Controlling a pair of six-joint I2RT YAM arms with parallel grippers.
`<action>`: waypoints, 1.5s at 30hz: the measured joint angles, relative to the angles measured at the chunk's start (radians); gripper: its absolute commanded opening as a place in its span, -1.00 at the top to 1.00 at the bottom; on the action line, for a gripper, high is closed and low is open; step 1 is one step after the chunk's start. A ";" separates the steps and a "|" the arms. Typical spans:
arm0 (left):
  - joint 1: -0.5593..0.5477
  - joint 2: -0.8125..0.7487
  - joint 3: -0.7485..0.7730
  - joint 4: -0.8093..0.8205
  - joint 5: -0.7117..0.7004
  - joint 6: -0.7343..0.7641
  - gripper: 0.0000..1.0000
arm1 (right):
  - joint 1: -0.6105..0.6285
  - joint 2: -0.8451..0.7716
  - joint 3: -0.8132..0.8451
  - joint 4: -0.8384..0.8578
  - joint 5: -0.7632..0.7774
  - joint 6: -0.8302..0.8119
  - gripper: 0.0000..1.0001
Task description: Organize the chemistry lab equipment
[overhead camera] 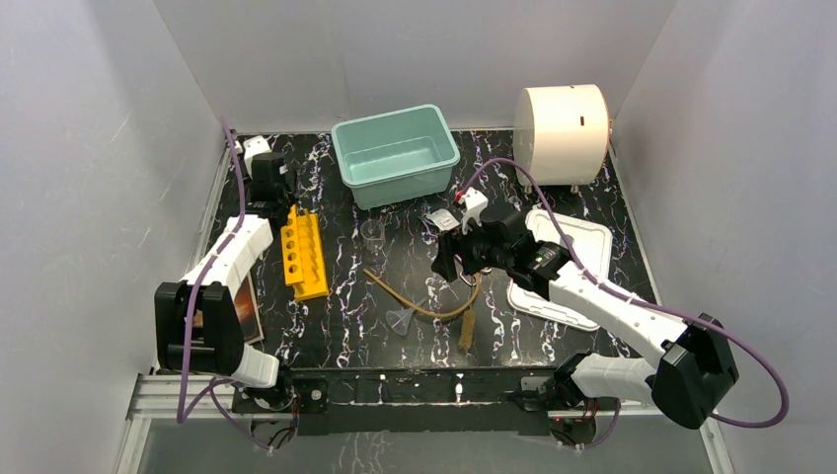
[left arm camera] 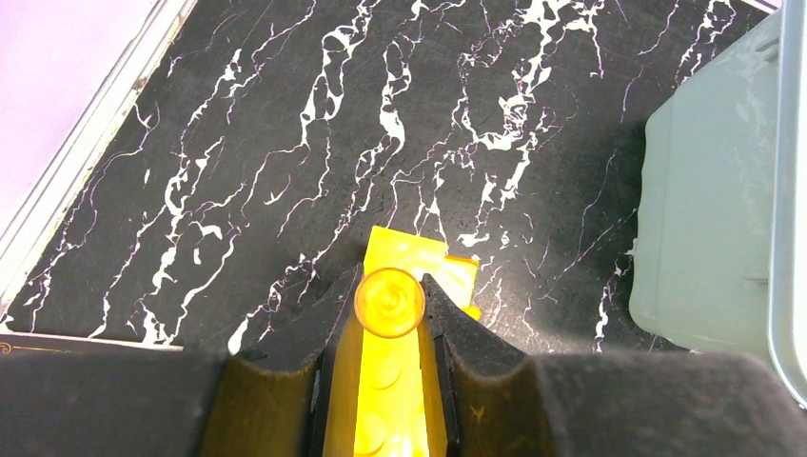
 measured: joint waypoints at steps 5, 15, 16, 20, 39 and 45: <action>0.000 0.003 0.000 0.000 -0.011 -0.014 0.84 | 0.000 -0.006 -0.018 0.020 0.005 0.005 -0.68; 0.000 0.019 0.002 0.014 -0.036 -0.019 0.71 | 0.000 -0.006 -0.032 0.034 0.005 0.006 -0.68; 0.000 0.019 0.002 0.014 -0.036 -0.019 0.65 | 0.000 -0.006 -0.035 0.037 0.005 0.006 -0.68; 0.000 0.019 0.002 0.014 -0.029 -0.018 0.22 | 0.000 -0.007 -0.051 0.042 0.005 0.007 -0.68; 0.004 -0.057 0.154 -0.196 0.037 -0.037 -0.70 | 0.000 -0.023 -0.047 0.031 0.004 0.011 -0.74; 0.004 -0.222 0.183 -0.286 0.055 -0.054 -0.79 | 0.000 -0.032 -0.007 -0.029 0.022 0.026 -0.81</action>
